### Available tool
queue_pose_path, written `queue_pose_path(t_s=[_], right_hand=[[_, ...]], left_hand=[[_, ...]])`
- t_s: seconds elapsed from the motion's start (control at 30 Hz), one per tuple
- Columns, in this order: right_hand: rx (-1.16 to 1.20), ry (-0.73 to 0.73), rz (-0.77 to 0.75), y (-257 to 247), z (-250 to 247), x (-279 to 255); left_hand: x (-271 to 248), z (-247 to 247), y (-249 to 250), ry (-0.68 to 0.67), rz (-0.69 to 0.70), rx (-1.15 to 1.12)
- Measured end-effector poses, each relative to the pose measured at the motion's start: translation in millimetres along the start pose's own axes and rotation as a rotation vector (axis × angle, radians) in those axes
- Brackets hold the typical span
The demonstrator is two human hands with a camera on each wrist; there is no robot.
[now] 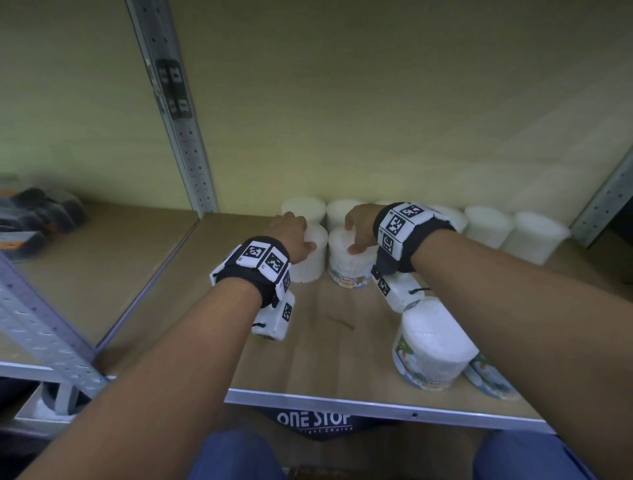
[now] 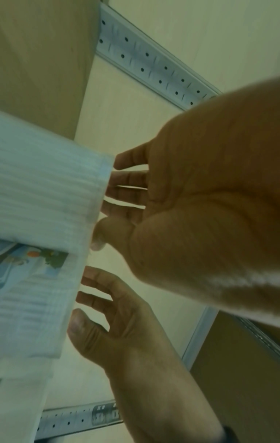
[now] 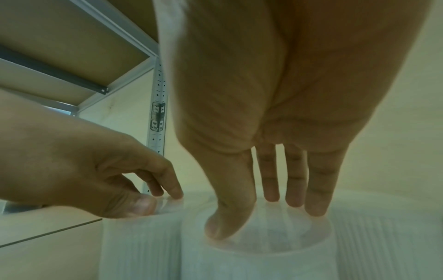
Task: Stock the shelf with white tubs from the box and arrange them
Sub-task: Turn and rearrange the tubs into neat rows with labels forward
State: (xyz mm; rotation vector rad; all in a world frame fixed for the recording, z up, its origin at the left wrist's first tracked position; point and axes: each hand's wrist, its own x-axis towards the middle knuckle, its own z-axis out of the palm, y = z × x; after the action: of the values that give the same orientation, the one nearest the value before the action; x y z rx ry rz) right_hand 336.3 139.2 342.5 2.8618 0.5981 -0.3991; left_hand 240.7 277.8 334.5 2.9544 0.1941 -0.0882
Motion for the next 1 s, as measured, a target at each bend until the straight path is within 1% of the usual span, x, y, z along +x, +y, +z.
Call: queue_pose_path(t_s=[0.03, 0.1, 0.17, 0.23, 0.3, 0.33, 0.37, 0.4, 0.43, 0.47, 0.5, 0.53, 0.57, 0.6, 0.63, 0.67, 0.7, 0.73, 0.77, 0.8, 0.83, 0.87, 0.9, 0.93, 0.97, 1.0], right_hand=[[-0.047, -0.007, -0.005, -1, 0, 1], [-0.036, -0.069, 0.024, -1, 2, 8], [-0.044, -0.075, 0.043, -1, 1, 16], [-0.1, -0.114, 0.056, 6, 6, 44], [-0.095, -0.125, 0.03, 21, 29, 103], [-0.084, -0.139, 0.023, 22, 34, 117], [-0.096, -0.173, 0.031, 19, 31, 114], [-0.107, -0.176, 0.039, 16, 29, 106], [-0.113, -0.185, 0.024, 8, 21, 85], [-0.121, -0.185, 0.015, 5, 17, 76], [-0.128, -0.137, 0.012, 4, 17, 78], [-0.096, -0.118, 0.017, 14, 29, 102], [-0.121, -0.152, 0.043, 9, 24, 92], [-0.128, -0.115, 0.032, 11, 25, 91], [-0.08, -0.079, 0.045, 15, 30, 101], [-0.021, -0.039, 0.01, 20, 33, 108], [-0.006, -0.043, 0.019, 19, 25, 93], [-0.027, -0.069, 0.067, 11, 13, 62], [-0.017, -0.049, 0.045, 0, -5, 14], [-0.01, -0.031, 0.036, -3, -10, -3], [0.05, -0.011, 0.064, -4, -10, -9], [0.093, -0.008, 0.021, 0, -4, 4], [0.053, -0.016, 0.018, 0, -8, -7], [0.045, -0.054, 0.012, 0, -8, -3], [0.05, -0.023, 0.0, 2, -5, -2], [0.104, 0.004, -0.005, 4, -4, 1]], left_hand=[[0, 0, 0, 0.0, 0.002, 0.004], [-1, -1, 2, -0.003, 0.01, 0.011], [-1, -3, 3, -0.007, 0.018, 0.023], [-1, -4, 3, -0.016, 0.022, 0.026], [-1, -5, 4, -0.026, 0.025, 0.031], [-2, -6, 5, -0.031, 0.027, 0.033], [-2, -6, 5, -0.036, 0.03, 0.034], [-3, -6, 6, -0.039, 0.031, 0.035], [-3, -7, 6, -0.042, 0.03, 0.034], [-3, -7, 6, -0.048, 0.029, 0.032], [-3, -8, 5, -0.058, 0.029, 0.027], [-3, -9, 5, -0.072, 0.03, 0.017], [-2, -9, 4, -0.086, 0.031, 0.003], [-3, -11, 4, -0.103, 0.033, -0.01], [-3, -12, 3, -0.119, 0.038, -0.018], [-3, -14, 3, -0.133, 0.046, -0.022], [-3, -16, 3, -0.15, 0.055, -0.018], [-3, -18, 4, -0.168, 0.066, -0.009], [-2, -19, 4, -0.185, 0.077, 0.0], [-2, -20, 5, -0.196, 0.089, 0.007], [-1, -20, 6, -0.203, 0.099, 0.012], [0, -20, 6, -0.202, 0.11, 0.012], [1, -20, 6, -0.196, 0.119, 0.003], [2, -19, 7, -0.183, 0.123, -0.013], [3, -18, 6, -0.16, 0.115, -0.034], [5, -16, 6, -0.123, 0.101, -0.052]])
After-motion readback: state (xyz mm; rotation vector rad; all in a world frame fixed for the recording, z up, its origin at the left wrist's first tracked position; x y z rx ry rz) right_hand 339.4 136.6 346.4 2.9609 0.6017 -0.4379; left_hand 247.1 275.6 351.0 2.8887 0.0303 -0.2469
